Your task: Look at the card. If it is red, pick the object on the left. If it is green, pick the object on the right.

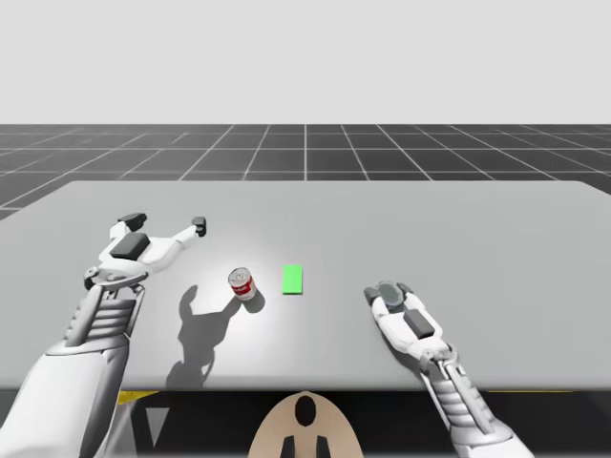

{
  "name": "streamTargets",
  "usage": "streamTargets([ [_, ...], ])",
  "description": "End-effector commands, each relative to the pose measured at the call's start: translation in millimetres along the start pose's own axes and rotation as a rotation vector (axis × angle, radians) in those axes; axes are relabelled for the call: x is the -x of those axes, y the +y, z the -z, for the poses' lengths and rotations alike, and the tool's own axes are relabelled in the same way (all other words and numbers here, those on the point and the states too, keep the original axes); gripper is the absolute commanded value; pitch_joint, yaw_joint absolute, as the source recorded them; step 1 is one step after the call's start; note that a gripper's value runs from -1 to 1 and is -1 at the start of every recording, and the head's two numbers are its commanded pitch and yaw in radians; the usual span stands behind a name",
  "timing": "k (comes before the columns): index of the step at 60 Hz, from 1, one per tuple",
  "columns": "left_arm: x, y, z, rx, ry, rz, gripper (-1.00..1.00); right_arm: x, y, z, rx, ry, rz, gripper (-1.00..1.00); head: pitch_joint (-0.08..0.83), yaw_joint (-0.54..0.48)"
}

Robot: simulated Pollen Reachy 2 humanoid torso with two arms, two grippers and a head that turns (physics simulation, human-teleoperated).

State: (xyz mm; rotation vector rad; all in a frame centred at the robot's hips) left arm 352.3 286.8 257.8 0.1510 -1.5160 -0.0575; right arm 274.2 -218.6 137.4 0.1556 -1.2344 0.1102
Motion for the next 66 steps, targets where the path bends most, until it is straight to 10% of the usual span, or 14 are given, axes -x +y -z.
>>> streamTargets([
  [1,0.5,-0.7,-0.1,0.001,0.003,0.0,-1.0,14.1,7.4,1.5,-0.022,0.068,0.048,1.0,0.692,-0.34],
  [32,1.2,-1.9,0.3,0.002,0.011,0.003,-1.0,2.6,7.5,-8.9,-0.048,0.044,0.02,0.97,0.349,-0.35],
  [66,0.5,-0.2,1.1,0.001,-0.009,0.004,-1.0,-188.1,15.5,-83.0,-0.022,-0.481,-0.102,1.0,0.314,-0.34],
])
